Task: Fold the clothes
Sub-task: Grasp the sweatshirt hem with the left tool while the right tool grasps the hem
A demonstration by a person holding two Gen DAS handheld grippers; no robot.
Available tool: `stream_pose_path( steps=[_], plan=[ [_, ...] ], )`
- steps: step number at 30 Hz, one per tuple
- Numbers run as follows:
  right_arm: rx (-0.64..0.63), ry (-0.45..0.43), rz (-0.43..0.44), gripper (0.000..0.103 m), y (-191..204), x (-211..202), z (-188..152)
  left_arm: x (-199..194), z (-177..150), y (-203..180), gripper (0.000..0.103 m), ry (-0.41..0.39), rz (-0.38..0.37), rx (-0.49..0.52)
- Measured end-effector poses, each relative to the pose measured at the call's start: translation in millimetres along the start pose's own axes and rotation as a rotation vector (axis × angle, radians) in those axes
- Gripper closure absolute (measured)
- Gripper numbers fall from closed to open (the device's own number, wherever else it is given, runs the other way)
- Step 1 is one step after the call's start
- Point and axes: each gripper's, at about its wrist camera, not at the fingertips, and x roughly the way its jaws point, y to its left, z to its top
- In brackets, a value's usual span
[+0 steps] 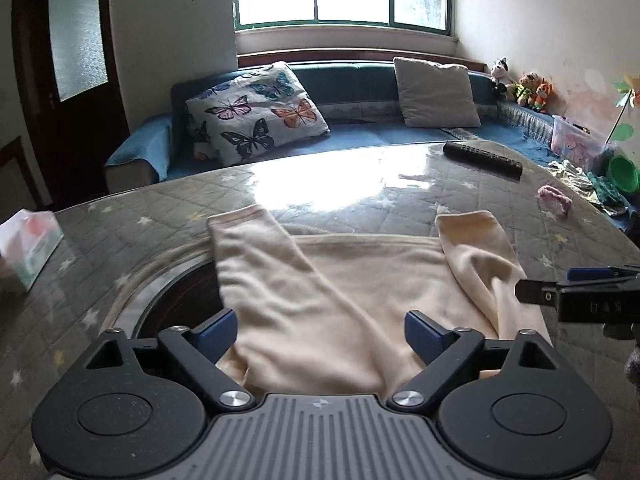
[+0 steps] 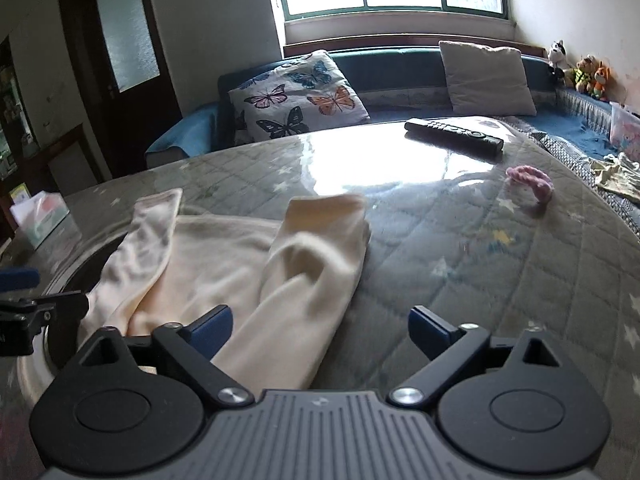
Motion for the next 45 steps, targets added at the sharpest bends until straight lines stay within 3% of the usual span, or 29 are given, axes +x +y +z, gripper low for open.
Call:
stream_pose_path(
  steps=[6, 12, 15, 17, 19, 20, 22, 25, 30, 36, 40, 44, 45],
  plan=[
    [0.092, 0.032, 0.017, 0.029, -25.3, 35.2, 23.3, 38.8, 16.7, -4.0, 0.021, 0.052, -0.003, 0.002],
    [0.15, 0.046, 0.052, 0.052, -40.4, 57.0, 31.8, 60.5, 15.4, 2.0, 0.042, 0.107, -0.007, -0.004],
    [0.156, 0.046, 0.072, 0.06, -42.8, 62.5, 34.0, 67.6, 12.0, 5.2, 0.059, 0.134, -0.013, -0.007],
    [0.154, 0.043, 0.077, 0.067, -42.6, 65.6, 35.1, 69.0, 9.9, 7.3, 0.075, 0.143, -0.023, -0.01],
    [0.155, 0.049, 0.087, 0.082, -42.3, 67.9, 35.3, 68.3, 8.4, 10.0, 0.083, 0.143, -0.029, -0.017],
    [0.155, 0.053, 0.089, 0.084, -42.2, 68.9, 35.7, 67.1, 8.2, 11.2, 0.088, 0.139, -0.031, -0.019],
    [0.148, 0.045, 0.085, 0.095, -42.1, 67.0, 35.4, 63.3, 7.2, 13.7, 0.093, 0.126, -0.028, -0.019],
    [0.153, 0.028, 0.084, 0.097, -43.0, 60.2, 36.1, 56.9, 6.9, 19.4, 0.098, 0.109, -0.024, -0.034],
    [0.146, -0.011, 0.068, 0.097, -43.8, 38.4, 37.3, 44.8, 6.4, 28.8, 0.099, 0.08, -0.008, -0.056],
    [0.127, -0.002, 0.059, 0.097, -44.2, 32.9, 35.9, 38.5, 13.0, 21.9, 0.096, 0.073, -0.052, -0.066],
    [0.124, 0.004, 0.053, 0.092, -42.9, 40.4, 38.2, 45.0, 16.2, 7.4, 0.073, 0.077, -0.064, -0.032],
    [0.123, -0.01, 0.046, 0.089, -48.1, 48.2, 42.2, 58.0, 18.6, -4.6, 0.066, 0.09, -0.079, -0.003],
    [0.129, -0.008, 0.048, 0.083, -50.0, 51.8, 44.6, 62.3, 18.9, -6.1, 0.065, 0.096, -0.077, -0.001]
  ],
)
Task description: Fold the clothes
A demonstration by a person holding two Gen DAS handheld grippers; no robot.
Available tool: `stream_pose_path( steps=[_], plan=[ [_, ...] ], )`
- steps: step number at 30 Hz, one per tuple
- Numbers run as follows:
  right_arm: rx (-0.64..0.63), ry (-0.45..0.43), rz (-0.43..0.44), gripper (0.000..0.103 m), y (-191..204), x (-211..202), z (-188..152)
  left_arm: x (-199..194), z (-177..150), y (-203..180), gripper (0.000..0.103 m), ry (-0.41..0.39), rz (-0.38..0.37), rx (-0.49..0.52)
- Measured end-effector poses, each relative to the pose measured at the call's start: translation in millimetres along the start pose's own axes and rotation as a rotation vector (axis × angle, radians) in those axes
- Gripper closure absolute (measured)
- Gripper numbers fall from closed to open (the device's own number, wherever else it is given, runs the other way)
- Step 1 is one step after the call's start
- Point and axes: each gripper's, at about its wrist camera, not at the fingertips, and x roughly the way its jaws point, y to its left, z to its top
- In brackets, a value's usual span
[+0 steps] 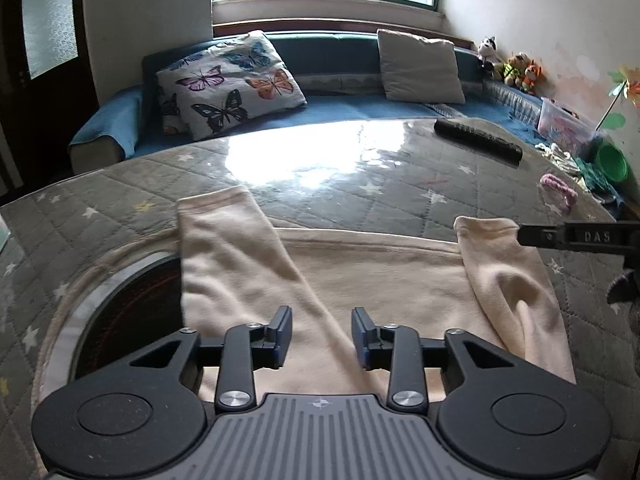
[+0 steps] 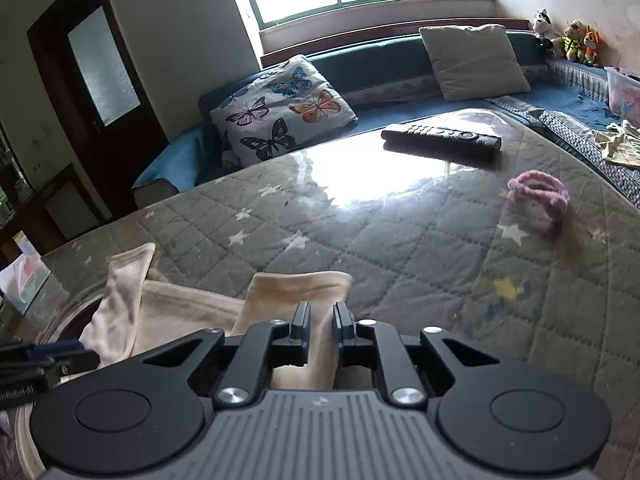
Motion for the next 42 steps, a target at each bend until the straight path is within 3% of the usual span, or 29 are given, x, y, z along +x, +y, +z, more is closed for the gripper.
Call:
stream_pose_path(
  steps=[3, 12, 14, 15, 18, 22, 32, 42],
  plan=[
    [0.007, 0.017, 0.014, 0.077, -3.8, 12.4, 4.2, 10.5, 0.8, -0.9, 0.064, 0.017, -0.002, -0.006],
    [0.039, 0.038, 0.029, 0.076, -10.3, 31.5, 6.0, 22.8, -0.8, -2.5, 0.064, 0.042, -0.005, -0.005],
    [0.029, 0.04, 0.027, 0.076, -9.5, 32.7, 5.2, 24.9, -0.3, -3.8, 0.065, 0.037, 0.006, 0.004],
    [0.026, 0.037, 0.026, 0.083, -8.7, 32.3, 5.3, 25.3, 0.0, -3.9, 0.065, 0.036, 0.008, 0.008],
    [0.021, 0.004, 0.014, 0.095, -8.0, 25.9, 6.4, 25.7, -0.5, -3.2, 0.09, 0.028, 0.047, 0.024],
    [-0.001, -0.049, -0.002, 0.098, -5.0, 5.7, 10.1, 19.2, -1.7, 8.7, 0.1, 0.01, 0.048, -0.017],
    [-0.01, -0.15, -0.125, 0.098, -20.3, -71.3, 7.1, -26.8, -10.6, 40.7, 0.101, -0.075, 0.12, -0.106],
    [0.076, -0.181, -0.262, 0.098, -74.6, -149.0, -43.4, -88.4, -48.8, 71.4, 0.101, -0.14, 0.173, -0.169]
  ],
)
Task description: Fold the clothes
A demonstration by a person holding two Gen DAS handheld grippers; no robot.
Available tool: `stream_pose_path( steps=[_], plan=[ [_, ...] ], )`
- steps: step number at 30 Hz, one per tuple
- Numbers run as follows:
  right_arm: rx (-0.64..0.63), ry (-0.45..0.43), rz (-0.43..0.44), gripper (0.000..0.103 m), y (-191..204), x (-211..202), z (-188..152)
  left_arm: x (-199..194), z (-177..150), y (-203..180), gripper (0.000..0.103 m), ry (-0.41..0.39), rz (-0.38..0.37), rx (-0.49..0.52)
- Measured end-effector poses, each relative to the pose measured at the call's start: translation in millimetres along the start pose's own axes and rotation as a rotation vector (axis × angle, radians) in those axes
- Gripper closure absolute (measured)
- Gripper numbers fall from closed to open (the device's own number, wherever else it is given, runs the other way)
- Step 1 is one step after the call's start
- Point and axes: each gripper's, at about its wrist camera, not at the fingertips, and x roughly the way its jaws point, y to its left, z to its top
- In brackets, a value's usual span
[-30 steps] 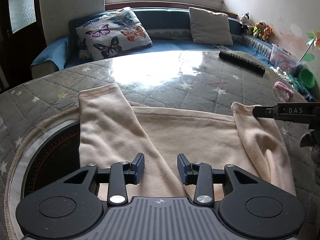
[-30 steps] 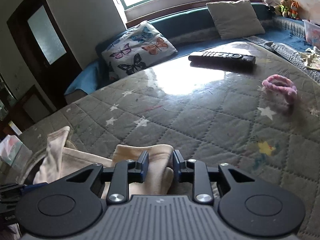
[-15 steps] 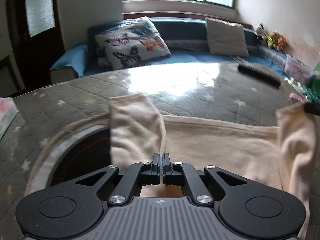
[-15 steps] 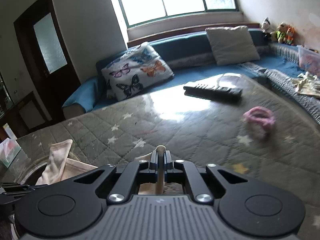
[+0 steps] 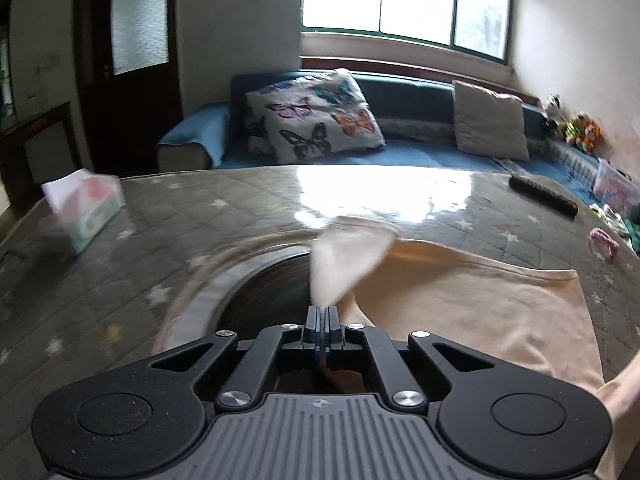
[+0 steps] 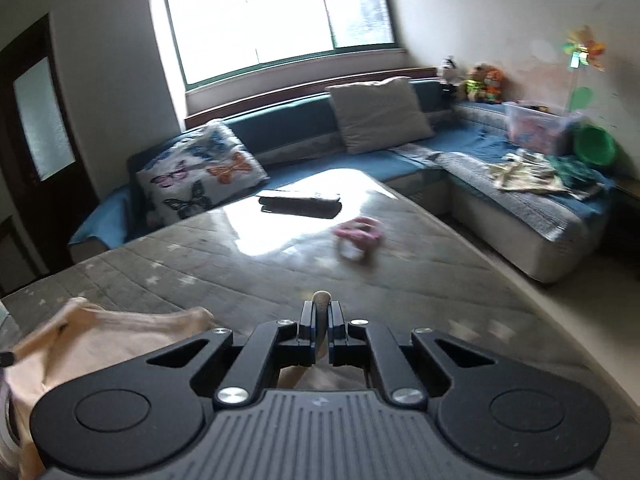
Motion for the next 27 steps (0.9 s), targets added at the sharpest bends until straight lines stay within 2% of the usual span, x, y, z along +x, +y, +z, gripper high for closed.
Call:
stream_pose_path(
  steps=[6, 12, 16, 21, 25, 27],
  plan=[
    [0.021, 0.016, -0.079, 0.098, -32.0, -23.6, -29.3, -42.7, -28.4, 36.4, 0.101, 0.004, 0.02, -0.09],
    [0.064, 0.049, -0.135, 0.098, -52.6, -23.6, -52.0, -72.8, -65.5, 60.6, 0.101, 0.042, 0.044, -0.143],
    [0.045, 0.075, -0.181, 0.098, -57.2, -20.6, -67.2, -83.7, -85.8, 71.5, 0.101, 0.072, 0.063, -0.18],
    [0.029, 0.084, -0.208, 0.098, -63.2, -13.8, -68.4, -95.9, -103.8, 72.4, 0.101, 0.109, 0.063, -0.163],
    [0.006, 0.102, -0.218, 0.097, -59.9, -3.4, -67.3, -90.1, -112.3, 73.2, 0.1, 0.158, 0.081, -0.155],
    [-0.002, 0.1, -0.217, 0.096, -57.5, -1.8, -67.0, -95.0, -110.9, 71.8, 0.099, 0.142, 0.074, -0.132]
  ],
)
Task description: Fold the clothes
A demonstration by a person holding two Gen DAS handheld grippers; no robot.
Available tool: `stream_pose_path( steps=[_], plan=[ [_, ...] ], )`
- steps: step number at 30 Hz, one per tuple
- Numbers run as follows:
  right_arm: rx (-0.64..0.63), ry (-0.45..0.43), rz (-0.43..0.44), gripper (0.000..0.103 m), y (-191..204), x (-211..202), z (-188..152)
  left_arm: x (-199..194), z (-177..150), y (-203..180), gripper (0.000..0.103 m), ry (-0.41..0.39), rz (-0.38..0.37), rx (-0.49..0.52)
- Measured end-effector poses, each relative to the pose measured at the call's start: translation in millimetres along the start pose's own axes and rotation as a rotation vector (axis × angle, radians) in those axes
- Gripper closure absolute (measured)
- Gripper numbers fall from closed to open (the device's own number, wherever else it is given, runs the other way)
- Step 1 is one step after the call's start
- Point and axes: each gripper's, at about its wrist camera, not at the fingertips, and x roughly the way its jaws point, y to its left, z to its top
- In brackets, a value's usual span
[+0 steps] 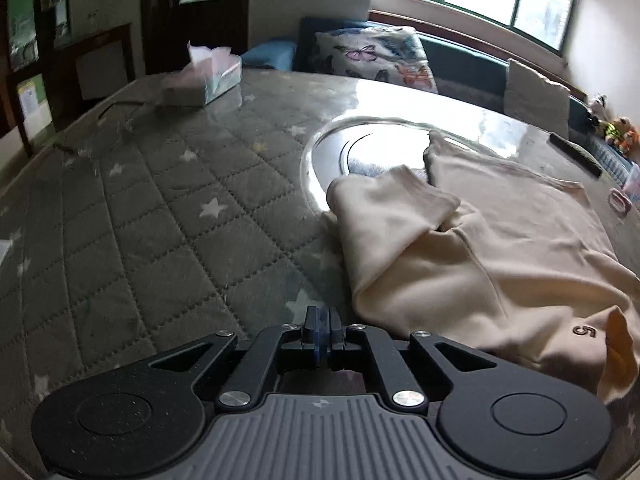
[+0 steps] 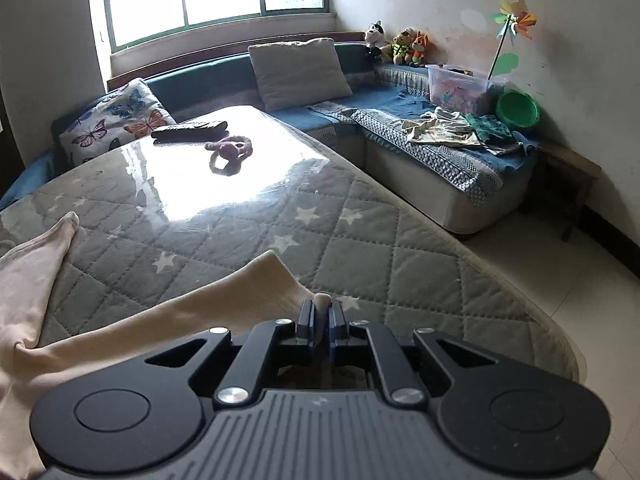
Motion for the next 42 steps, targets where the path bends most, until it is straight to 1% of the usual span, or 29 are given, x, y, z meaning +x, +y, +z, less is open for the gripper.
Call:
stream_pose_path(
  steps=[1, 3, 5, 9, 11, 14, 16, 18, 20, 21, 25, 27, 29, 30, 31, 32, 36, 39, 42],
  plan=[
    [-0.001, 0.0, 0.003, 0.094, 0.8, -0.6, 0.2, -4.1, 2.0, -2.2, 0.098, -0.021, -0.004, 0.022],
    [0.0, 0.001, 0.011, 0.092, 2.4, -1.3, 1.8, -10.3, 7.6, -7.9, 0.092, -0.061, -0.01, 0.066],
    [-0.001, 0.0, 0.007, 0.092, 3.0, -1.8, 1.9, -12.2, 14.9, -17.1, 0.083, -0.094, -0.03, 0.114],
    [0.009, 0.003, 0.007, 0.091, 2.3, -1.7, 1.6, -1.3, 28.2, -46.6, 0.078, -0.126, -0.077, 0.228],
    [0.008, 0.003, 0.013, 0.091, 3.1, -2.4, 1.6, 9.5, 33.3, -62.1, 0.078, -0.128, -0.11, 0.277],
    [0.005, -0.001, 0.015, 0.089, 3.1, -4.5, 3.0, 29.3, 42.4, -80.3, 0.078, -0.11, -0.134, 0.304],
    [0.004, -0.003, 0.016, 0.085, 2.9, -5.8, 4.0, 41.0, 46.9, -87.5, 0.078, -0.105, -0.136, 0.315],
    [0.002, -0.007, 0.017, 0.084, 2.5, -7.4, 4.7, 53.9, 51.1, -92.5, 0.077, -0.09, -0.127, 0.32],
    [0.0, -0.012, 0.022, 0.084, 2.2, -9.8, 5.7, 62.2, 53.7, -96.7, 0.073, -0.084, -0.135, 0.332],
    [0.0, -0.014, 0.023, 0.084, 2.1, -11.1, 6.1, 65.9, 54.6, -98.2, 0.073, -0.085, -0.127, 0.331],
    [-0.004, -0.018, 0.03, 0.083, 4.0, -13.8, 7.1, 81.5, 58.3, -100.3, 0.073, -0.062, -0.128, 0.313],
    [-0.008, -0.02, 0.038, 0.083, 5.8, -15.4, 7.6, 88.1, 58.6, -98.5, 0.075, -0.049, -0.129, 0.305],
    [-0.014, -0.026, 0.046, 0.083, 8.8, -17.9, 8.2, 90.2, 59.7, -93.0, 0.089, -0.048, -0.142, 0.281],
    [-0.018, -0.03, 0.054, 0.083, 10.8, -20.2, 9.2, 88.4, 60.8, -89.5, 0.093, -0.054, -0.145, 0.266],
    [-0.022, -0.032, 0.06, 0.083, 12.5, -21.9, 9.8, 85.5, 62.2, -85.4, 0.094, -0.062, -0.145, 0.253],
    [-0.027, -0.035, 0.067, 0.083, 14.1, -23.8, 10.6, 81.5, 63.8, -80.2, 0.098, -0.076, -0.139, 0.235],
    [-0.059, -0.05, 0.11, 0.083, 25.5, -35.0, 13.3, 61.7, 72.3, -50.6, 0.1, -0.139, -0.107, 0.15],
    [-0.095, -0.059, 0.163, 0.083, 38.3, -43.8, 15.8, 42.5, 75.9, -18.0, 0.1, -0.187, -0.066, 0.057],
    [-0.148, -0.067, 0.231, 0.082, 56.3, -52.9, 14.9, 25.7, 75.0, 14.4, 0.1, -0.22, -0.018, -0.016]
  ],
)
